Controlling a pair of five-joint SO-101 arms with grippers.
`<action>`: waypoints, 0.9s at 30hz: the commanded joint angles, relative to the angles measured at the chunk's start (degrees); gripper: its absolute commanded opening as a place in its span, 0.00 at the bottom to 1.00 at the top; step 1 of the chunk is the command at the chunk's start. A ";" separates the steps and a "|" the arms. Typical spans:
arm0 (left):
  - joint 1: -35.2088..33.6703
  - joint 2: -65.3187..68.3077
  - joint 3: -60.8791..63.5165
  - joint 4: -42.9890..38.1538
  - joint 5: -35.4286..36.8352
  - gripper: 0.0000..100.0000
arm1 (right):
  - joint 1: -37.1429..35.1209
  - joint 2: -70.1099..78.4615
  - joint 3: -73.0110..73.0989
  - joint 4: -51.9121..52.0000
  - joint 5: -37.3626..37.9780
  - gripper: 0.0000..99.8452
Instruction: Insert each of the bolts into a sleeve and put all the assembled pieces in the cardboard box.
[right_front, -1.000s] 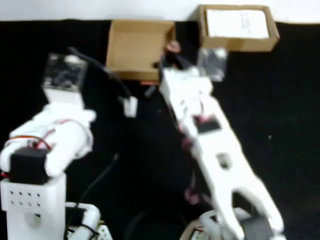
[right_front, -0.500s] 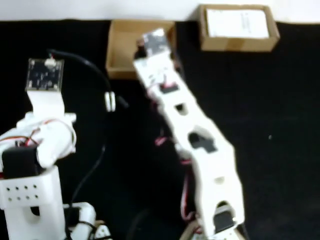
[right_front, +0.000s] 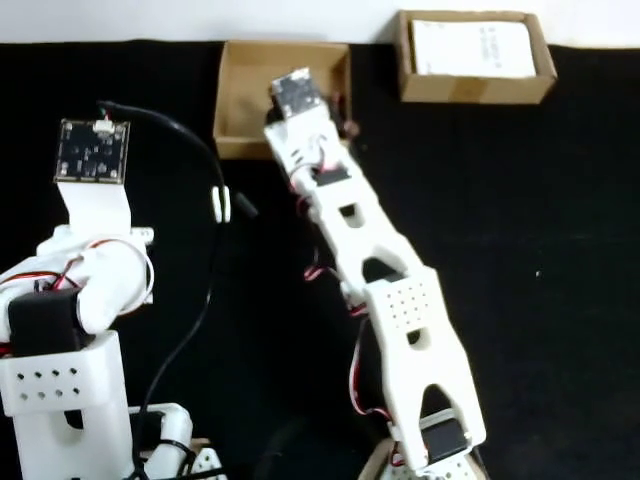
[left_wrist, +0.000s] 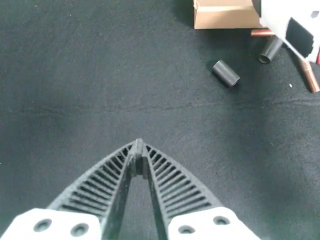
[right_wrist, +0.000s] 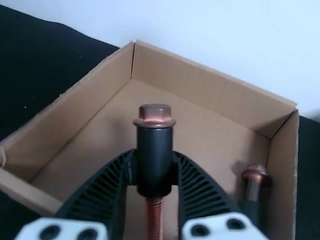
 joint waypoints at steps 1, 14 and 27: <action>-0.40 -0.66 -0.13 -0.18 -0.35 0.01 | 0.57 -1.10 -5.14 1.10 0.35 0.24; -0.48 -0.48 1.80 -0.70 -0.35 0.02 | -0.04 -7.52 -11.56 13.49 0.35 0.28; -7.08 -0.40 2.15 0.44 -0.09 0.08 | 2.33 -34.95 -18.15 68.88 -8.44 0.28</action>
